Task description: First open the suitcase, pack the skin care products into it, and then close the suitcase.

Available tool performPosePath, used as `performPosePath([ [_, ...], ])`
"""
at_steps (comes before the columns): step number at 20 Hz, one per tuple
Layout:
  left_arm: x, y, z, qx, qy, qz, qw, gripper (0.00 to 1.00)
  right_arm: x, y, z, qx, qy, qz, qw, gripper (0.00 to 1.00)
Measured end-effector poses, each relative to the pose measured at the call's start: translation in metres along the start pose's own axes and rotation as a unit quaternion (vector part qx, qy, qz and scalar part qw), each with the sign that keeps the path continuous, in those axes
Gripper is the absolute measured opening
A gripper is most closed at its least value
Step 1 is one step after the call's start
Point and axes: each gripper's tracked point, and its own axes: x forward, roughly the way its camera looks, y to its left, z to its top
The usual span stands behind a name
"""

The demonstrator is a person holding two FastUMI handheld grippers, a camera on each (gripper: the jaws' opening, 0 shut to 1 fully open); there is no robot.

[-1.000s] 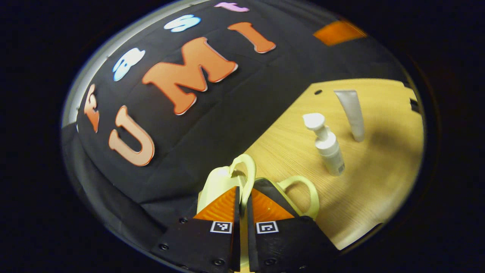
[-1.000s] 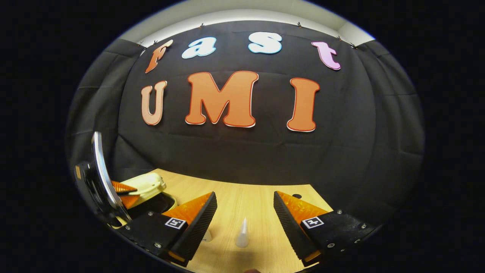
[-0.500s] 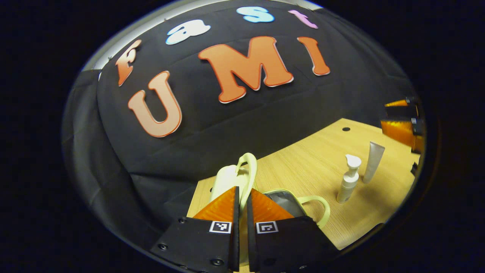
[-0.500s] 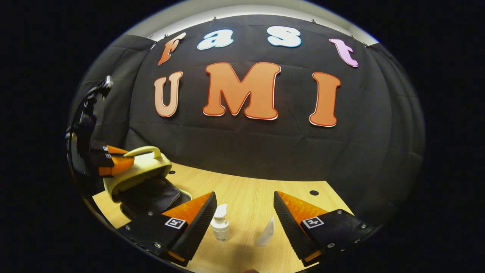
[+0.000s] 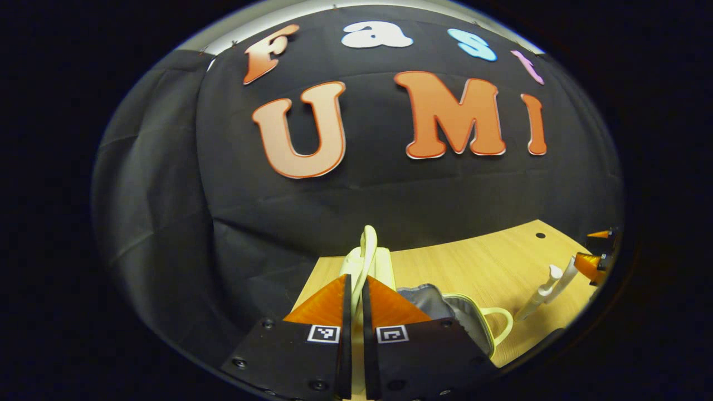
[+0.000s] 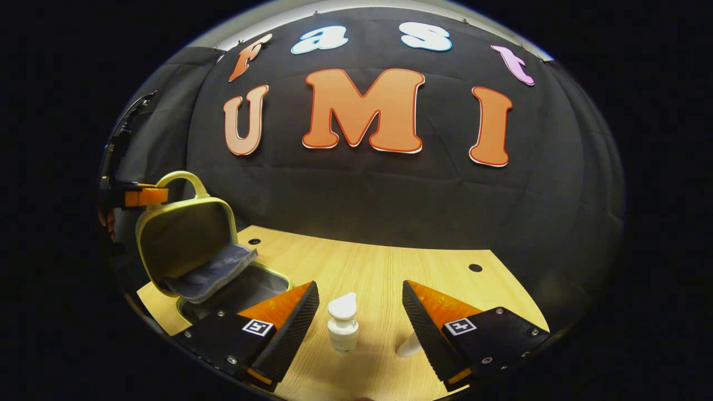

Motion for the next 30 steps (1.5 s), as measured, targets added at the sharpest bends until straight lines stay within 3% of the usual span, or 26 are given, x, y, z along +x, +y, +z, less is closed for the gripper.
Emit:
performPosePath([
  [8, 0.036, 0.113, -0.053, -0.084, 0.049, 0.053, 0.994, 0.1, 0.03, 0.02, -0.031, 0.002, 0.048, -0.02, 0.999, 0.96],
  [16, 0.072, 0.171, -0.131, -0.127, 0.115, 0.079, 0.982, 0.1, 0.06, 0.034, -0.047, 0.006, 0.089, -0.034, 0.995, 0.96],
  [24, 0.085, 0.204, -0.237, -0.202, 0.208, 0.109, 0.951, 0.1, 0.074, 0.035, -0.066, 0.001, 0.123, -0.046, 0.991, 0.94],
  [26, 0.091, 0.206, -0.248, -0.203, 0.215, 0.127, 0.947, 0.16, 0.075, 0.036, -0.07, 0.002, 0.128, -0.048, 0.991, 0.94],
  [29, 0.092, 0.2, -0.225, -0.196, 0.179, 0.116, 0.957, 0.18, 0.075, 0.034, -0.072, 0.001, 0.128, -0.054, 0.99, 0.94],
  [30, 0.092, 0.195, -0.212, -0.187, 0.165, 0.11, 0.962, 0.26, 0.074, 0.034, -0.071, 0.001, 0.124, -0.056, 0.991, 0.94],
])
